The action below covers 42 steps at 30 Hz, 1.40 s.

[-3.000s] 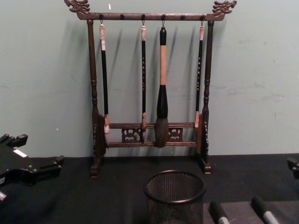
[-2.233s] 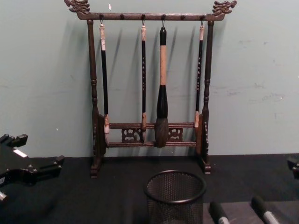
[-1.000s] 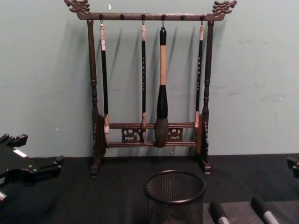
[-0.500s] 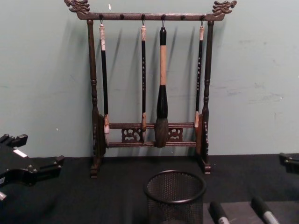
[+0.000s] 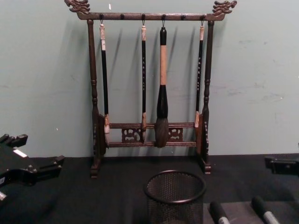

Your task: Pick up the water-based marker from the table and place it into the pen holder.

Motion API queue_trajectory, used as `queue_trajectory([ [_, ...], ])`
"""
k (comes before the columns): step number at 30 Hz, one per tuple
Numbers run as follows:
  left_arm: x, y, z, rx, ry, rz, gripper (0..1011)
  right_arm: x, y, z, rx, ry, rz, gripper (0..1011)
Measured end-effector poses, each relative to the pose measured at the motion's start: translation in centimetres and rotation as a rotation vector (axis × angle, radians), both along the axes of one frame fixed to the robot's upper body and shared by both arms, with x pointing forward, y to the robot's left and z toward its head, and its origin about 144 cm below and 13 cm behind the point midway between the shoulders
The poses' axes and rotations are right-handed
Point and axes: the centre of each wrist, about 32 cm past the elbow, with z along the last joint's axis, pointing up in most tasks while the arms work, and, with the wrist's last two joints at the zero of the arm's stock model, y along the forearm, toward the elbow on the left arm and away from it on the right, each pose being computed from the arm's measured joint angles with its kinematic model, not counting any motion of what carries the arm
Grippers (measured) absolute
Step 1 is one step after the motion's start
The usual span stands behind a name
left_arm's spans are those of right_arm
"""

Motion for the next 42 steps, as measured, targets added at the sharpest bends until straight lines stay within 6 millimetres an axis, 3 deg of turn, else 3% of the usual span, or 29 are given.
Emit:
queue_trajectory([
  [13, 0.0, 0.0, 0.0, 0.000, 0.000, 0.000, 1001, 1.0, 1.5, 0.4, 0.017, 0.132, 0.007, 1002],
  [42, 0.0, 0.0, 0.0, 0.000, 0.000, 0.000, 1001, 1.3, 3.0, -1.5, -0.001, 0.259, -0.011, 1002],
])
